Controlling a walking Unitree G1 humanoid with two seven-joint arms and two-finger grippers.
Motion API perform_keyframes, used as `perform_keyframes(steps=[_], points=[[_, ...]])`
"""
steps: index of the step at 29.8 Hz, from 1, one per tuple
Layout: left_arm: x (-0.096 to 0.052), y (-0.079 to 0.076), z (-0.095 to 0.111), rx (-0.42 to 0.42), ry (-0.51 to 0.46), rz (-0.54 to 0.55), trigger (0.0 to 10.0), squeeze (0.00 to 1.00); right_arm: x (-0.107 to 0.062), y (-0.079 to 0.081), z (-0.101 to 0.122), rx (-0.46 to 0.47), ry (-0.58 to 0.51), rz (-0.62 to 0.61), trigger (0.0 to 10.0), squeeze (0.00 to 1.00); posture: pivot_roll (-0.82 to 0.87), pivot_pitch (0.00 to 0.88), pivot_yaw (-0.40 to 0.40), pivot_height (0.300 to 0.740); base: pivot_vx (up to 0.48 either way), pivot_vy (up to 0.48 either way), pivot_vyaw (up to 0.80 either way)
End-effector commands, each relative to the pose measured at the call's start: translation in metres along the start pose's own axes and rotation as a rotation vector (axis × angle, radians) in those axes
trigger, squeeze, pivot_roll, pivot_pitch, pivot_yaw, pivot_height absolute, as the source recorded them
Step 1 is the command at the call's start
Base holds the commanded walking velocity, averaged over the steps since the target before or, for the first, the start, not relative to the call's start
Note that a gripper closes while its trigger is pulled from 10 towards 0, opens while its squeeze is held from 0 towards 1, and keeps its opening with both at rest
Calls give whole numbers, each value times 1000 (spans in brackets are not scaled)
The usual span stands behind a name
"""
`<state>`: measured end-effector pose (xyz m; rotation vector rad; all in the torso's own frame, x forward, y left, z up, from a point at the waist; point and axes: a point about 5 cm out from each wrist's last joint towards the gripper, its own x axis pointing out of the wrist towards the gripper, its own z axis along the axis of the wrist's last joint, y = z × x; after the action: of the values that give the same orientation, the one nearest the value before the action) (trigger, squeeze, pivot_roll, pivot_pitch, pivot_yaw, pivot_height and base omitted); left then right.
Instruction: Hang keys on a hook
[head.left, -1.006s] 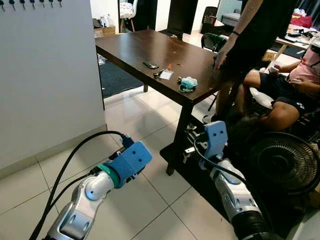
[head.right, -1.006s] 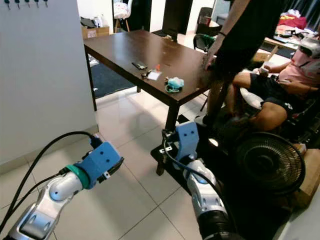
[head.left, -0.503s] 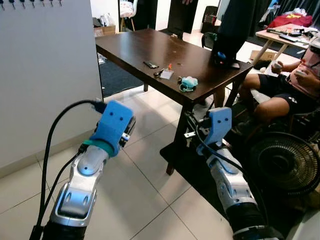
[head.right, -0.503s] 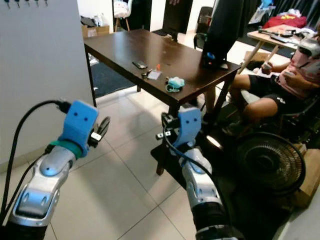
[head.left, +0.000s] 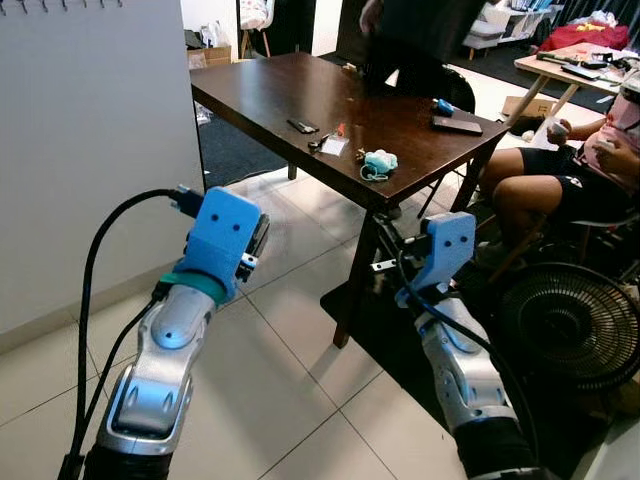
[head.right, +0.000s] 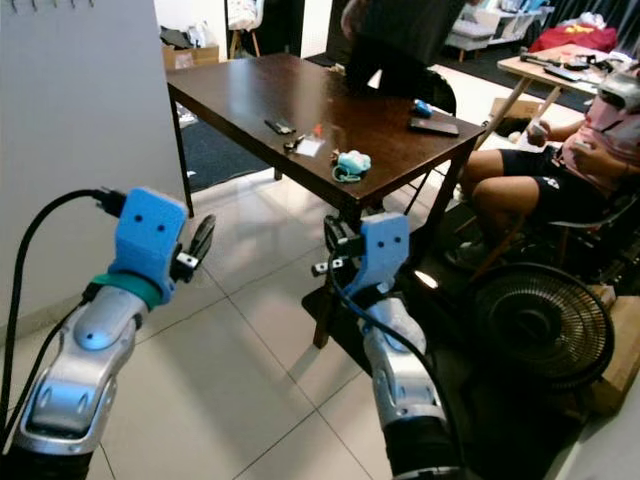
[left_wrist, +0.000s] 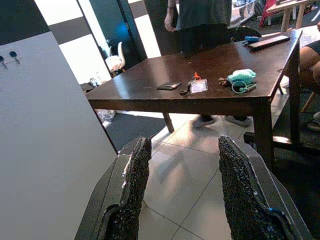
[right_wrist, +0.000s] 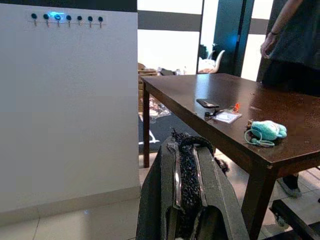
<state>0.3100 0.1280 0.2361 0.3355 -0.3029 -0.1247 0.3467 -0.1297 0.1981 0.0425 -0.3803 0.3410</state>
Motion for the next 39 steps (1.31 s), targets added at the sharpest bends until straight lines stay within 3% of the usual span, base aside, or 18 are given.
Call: perform_keyframes(steps=[1, 7, 25, 31, 39], points=[[-2, -3, 2, 11, -14, -6, 10000, 0, -3, 1, -3, -1, 17, -3, 10000, 0, 82, 52, 33, 740, 0, 0, 0], [-4, -3, 3, 19, -32, -13, 10000, 0, -3, 6, -4, 7, 18, 2, 10000, 0, 80, 41, 45, 740, 154, 0, 0], [-3, -3, -1, 23, -27, -14, 10000, 0, -1, 10, -2, -39, 20, 22, 10000, 0, 79, 17, 37, 740, 480, 0, 0], [-3, -3, -1, 21, -29, -8, 10000, 0, 0, 8, 0, -11, 15, 15, 10000, 0, 77, 18, 32, 740, 472, 0, 0], [-3, -3, -1, 19, -28, -3, 10000, 0, 1, 9, -2, -85, 42, 39, 10000, 0, 75, 19, 28, 740, 455, 0, 300]])
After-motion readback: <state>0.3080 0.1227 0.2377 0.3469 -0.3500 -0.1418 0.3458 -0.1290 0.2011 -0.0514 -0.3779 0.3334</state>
